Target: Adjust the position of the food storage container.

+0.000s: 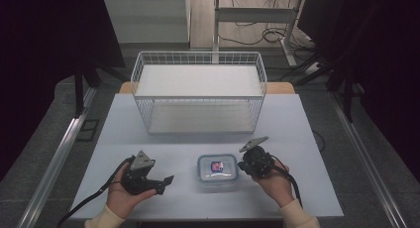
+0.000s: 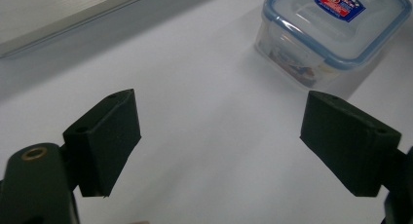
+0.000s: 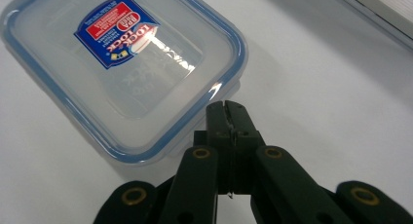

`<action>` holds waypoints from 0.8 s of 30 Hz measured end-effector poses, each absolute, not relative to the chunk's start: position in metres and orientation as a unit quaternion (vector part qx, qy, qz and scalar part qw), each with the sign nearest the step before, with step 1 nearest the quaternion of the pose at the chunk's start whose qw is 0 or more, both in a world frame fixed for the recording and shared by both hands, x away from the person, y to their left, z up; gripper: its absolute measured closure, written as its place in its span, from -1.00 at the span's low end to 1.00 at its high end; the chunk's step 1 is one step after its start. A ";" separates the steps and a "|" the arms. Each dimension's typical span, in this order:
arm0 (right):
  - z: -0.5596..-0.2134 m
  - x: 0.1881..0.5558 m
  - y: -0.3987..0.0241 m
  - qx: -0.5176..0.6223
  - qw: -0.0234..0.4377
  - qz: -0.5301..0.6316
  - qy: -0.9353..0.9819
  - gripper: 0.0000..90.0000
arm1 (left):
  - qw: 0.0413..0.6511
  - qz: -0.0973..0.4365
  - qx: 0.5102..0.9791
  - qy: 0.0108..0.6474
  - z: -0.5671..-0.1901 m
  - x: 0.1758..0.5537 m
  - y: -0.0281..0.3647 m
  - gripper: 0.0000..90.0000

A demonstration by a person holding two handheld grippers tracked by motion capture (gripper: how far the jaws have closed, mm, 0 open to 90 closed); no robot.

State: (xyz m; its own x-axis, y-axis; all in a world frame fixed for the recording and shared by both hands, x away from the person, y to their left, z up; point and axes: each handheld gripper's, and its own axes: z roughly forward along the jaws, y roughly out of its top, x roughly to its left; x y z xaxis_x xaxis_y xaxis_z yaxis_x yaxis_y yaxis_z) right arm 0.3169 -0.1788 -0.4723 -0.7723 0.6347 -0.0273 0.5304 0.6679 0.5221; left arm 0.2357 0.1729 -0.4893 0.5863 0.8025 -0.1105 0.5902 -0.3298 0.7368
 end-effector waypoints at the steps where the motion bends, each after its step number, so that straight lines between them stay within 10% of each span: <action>1: -0.472 0.317 -0.178 0.319 0.101 0.254 0.907 0.99 | 0.384 0.138 0.804 0.433 -0.489 0.236 0.173 -0.69; 24: -0.473 0.309 -0.150 0.293 0.076 0.290 0.908 0.99 | 0.382 0.137 0.805 0.433 -0.491 0.236 0.172 -0.69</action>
State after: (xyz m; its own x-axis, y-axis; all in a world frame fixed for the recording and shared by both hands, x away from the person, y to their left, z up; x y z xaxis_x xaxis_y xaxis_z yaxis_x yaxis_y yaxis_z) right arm 0.3093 -0.1501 -0.4731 -0.8166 0.5764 0.0316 0.4877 0.6596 0.5719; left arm 0.2359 0.1723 -0.4905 0.5875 0.8015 -0.1113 0.5925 -0.3323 0.7339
